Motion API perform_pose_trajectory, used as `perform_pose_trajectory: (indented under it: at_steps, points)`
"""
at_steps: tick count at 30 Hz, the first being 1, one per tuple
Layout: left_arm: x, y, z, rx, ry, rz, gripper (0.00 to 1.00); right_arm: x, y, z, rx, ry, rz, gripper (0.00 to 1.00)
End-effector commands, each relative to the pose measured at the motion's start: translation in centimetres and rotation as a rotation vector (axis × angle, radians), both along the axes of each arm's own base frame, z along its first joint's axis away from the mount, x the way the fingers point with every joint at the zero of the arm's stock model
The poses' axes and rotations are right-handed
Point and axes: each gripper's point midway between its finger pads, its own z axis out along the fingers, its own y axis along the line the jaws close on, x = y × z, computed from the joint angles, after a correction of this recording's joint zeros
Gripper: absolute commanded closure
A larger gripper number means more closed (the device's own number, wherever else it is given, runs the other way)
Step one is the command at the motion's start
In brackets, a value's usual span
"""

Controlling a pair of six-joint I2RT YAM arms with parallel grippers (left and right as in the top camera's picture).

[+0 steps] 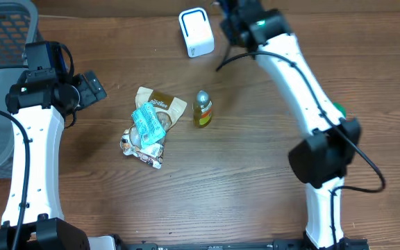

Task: Scan the item barcode
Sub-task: 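Move the tissue pack right and place it beside the jar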

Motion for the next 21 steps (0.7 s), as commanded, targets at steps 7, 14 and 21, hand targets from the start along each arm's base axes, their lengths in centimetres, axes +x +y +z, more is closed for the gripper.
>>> perform_pose_trajectory:
  at_steps: [7, 14, 21]
  points:
    - [0.1, 0.1, 0.5, 0.011, -0.015, -0.009, 0.0, -8.6, -12.3, -9.8, 0.134, 0.504, -0.539, 0.96]
    - [0.1, 0.1, 0.5, 0.011, -0.015, -0.009, 0.01, -10.9, -17.5, -13.8, 0.144, 0.603, -0.691, 0.95]
    - [0.1, 0.1, 0.5, 0.011, -0.015, -0.009, 0.0, -11.0, -18.7, -15.9, 0.169, 0.608, -0.719, 0.52]
